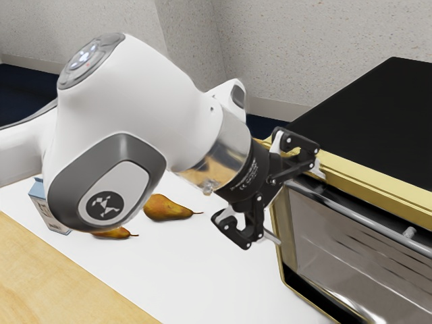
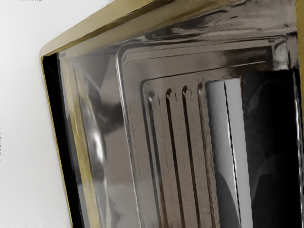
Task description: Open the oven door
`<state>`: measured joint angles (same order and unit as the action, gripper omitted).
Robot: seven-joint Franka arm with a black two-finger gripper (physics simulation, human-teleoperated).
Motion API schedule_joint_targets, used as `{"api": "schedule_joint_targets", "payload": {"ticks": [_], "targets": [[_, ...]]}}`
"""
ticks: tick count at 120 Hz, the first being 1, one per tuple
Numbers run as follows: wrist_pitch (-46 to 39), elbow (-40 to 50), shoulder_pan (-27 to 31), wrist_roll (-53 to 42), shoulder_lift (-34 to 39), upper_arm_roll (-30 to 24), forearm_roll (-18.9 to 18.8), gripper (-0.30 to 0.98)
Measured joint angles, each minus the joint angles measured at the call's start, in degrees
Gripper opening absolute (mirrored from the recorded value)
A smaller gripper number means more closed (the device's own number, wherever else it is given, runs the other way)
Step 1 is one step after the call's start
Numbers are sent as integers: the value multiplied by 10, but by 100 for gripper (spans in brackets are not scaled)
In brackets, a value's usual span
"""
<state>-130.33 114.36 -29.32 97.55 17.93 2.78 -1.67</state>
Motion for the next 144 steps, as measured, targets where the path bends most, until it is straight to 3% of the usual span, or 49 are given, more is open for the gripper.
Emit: {"api": "schedule_joint_targets", "payload": {"ticks": [30,47,54,63,70,74,80,88,94,101,108,121,144], "targets": [[-8,86,55,45,76,-32,14,68],[-21,225,136,63,197,-126,55,68],[-25,278,207,67,273,-202,97,68],[-26,340,337,62,425,-354,210,68],[-13,345,404,53,499,-420,267,68],[19,293,440,42,500,-412,260,68],[92,170,485,21,463,-390,217,68],[193,17,502,-14,352,-325,155,68],[262,-78,438,-50,238,-234,100,68],[328,-138,279,-90,133,-66,51,68],[376,-154,220,-125,68,8,30,68],[433,-136,206,-182,41,37,12,69],[483,-135,263,-262,13,-11,8,69]]}}
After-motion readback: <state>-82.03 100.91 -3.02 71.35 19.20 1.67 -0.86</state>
